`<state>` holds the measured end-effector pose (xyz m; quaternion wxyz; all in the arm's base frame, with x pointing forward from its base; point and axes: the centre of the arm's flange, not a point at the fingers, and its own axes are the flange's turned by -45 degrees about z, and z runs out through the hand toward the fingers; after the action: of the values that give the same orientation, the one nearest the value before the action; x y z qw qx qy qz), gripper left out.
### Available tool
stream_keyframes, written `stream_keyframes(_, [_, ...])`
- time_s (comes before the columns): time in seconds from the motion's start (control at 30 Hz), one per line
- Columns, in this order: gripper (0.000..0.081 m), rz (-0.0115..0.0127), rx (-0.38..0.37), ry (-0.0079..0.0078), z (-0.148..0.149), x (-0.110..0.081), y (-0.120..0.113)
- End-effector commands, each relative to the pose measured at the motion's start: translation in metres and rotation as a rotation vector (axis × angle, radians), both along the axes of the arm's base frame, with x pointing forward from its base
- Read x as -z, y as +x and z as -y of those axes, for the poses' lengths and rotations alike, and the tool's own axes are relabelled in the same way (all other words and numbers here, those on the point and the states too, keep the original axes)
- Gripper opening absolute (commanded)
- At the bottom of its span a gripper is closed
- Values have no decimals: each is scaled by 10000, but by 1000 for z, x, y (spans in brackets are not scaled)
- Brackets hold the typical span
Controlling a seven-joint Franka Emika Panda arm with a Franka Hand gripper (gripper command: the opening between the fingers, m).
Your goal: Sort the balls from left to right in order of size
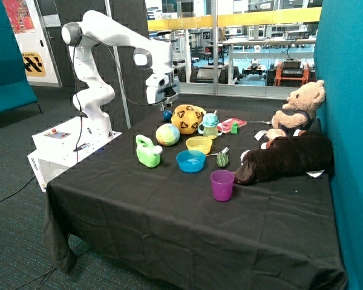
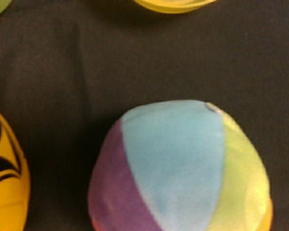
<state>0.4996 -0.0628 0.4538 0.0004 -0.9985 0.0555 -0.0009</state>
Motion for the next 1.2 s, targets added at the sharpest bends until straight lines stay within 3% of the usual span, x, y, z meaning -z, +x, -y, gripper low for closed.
stream_keyframes(0.0, [452,-19,460,-6,20,0,0])
stream_keyframes(0.43, [551,-19,1035,-6,59,7,-7])
stream_keyframes(0.77, [617,-19,975,-6,70,6,-18])
stream_keyframes(1.17, [582,-19,1181,-5,87,3,-25])
